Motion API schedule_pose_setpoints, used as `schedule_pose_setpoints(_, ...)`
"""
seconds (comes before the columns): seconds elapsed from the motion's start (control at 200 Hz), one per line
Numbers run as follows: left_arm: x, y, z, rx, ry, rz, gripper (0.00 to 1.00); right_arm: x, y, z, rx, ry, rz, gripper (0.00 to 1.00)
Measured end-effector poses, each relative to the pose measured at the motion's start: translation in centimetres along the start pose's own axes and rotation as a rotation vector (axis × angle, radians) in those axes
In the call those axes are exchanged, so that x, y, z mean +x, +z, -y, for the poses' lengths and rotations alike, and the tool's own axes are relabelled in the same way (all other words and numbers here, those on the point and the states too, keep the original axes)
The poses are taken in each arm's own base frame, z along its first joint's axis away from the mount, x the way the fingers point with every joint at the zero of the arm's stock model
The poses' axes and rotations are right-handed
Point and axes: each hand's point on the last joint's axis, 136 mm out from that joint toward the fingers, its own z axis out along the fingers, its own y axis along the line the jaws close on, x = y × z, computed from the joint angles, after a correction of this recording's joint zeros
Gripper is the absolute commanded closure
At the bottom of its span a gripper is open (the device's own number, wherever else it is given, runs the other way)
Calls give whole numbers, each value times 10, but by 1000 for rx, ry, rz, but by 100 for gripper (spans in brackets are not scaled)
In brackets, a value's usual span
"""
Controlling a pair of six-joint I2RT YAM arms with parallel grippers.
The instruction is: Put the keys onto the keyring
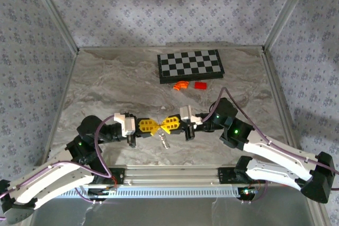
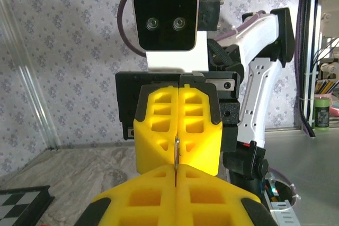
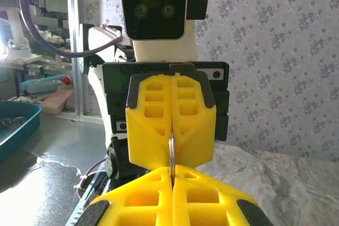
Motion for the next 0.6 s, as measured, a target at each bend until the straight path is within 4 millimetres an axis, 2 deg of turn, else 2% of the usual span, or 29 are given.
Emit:
schedule_pose_setpoints(0.155, 10, -2, -5, -32, -3, -43, 100, 6, 1, 3, 21, -1, -23, 59)
schedule_pose_setpoints(0.235, 14, -4, -9, -66, -2, -62, 100, 10, 2, 4, 31, 1, -41, 51)
schedule_pose_setpoints(0.425, 24, -13, -15, -124, 8, -109, 100, 23, 1, 9, 74, -9, -102, 48)
schedule_pose_setpoints(0.6, 32, -20, -15, -141, 19, -152, 100, 27, -2, 11, 99, -29, -141, 50)
